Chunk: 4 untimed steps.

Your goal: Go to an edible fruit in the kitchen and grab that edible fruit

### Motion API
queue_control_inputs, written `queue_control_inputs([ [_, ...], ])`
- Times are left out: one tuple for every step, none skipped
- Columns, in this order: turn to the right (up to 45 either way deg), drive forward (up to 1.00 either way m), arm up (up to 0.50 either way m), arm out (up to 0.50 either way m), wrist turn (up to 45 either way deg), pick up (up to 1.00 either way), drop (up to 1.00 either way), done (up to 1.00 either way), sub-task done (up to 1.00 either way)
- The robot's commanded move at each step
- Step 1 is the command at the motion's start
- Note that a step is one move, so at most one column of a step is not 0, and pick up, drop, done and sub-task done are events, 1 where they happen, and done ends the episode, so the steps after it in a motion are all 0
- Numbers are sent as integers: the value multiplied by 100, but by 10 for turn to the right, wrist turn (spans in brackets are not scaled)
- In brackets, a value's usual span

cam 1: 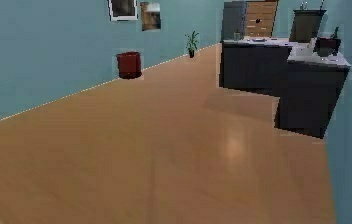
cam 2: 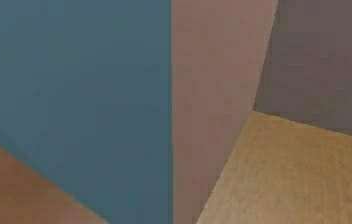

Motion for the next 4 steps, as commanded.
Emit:
queue_control_inputs([
  [300, 0, 0, 0, 0, 0, 0, 0, 0],
  [0, 5, 0, 0, 0, 0, 0, 0, 0],
  [-120, 0, 0, 0, 0, 0, 0, 0, 0],
  [0, 100, 0, 0, 0, 0, 0, 0, 0],
])
